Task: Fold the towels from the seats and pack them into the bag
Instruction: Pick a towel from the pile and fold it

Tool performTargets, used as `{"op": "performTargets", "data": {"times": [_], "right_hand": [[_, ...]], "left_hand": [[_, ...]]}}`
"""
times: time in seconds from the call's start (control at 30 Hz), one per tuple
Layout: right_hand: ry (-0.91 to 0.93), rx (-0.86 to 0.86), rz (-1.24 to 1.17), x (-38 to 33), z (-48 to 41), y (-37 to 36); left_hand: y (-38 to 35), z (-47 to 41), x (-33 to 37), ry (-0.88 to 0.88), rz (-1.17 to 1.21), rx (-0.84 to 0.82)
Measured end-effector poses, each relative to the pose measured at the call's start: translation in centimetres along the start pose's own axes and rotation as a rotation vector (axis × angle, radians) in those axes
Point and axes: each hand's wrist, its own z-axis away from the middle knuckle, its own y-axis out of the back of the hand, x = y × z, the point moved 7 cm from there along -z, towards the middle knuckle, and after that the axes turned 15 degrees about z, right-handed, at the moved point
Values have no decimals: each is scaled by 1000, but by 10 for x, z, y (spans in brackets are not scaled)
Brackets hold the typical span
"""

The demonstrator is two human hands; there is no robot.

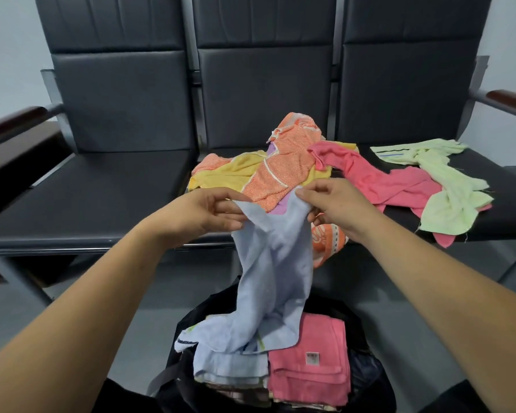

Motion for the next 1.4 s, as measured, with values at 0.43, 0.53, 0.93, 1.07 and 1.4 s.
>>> {"op": "performTargets", "data": {"times": [0.43, 0.53, 0.93, 1.07, 1.4], "right_hand": [[227, -96, 60, -46, 19, -51], [276, -247, 154, -53, 27, -60], [339, -98, 479, -40, 18, -37], [251, -22, 513, -16, 15, -15], [160, 120, 305, -29, 34, -1]], "left_hand": [[-14, 4, 15, -124, -381, 87], [-16, 3, 9, -89, -376, 71], [4, 14, -20, 215, -794, -50], [18, 25, -19, 154, -864, 88], [17, 51, 11, -107, -667, 465]]}}
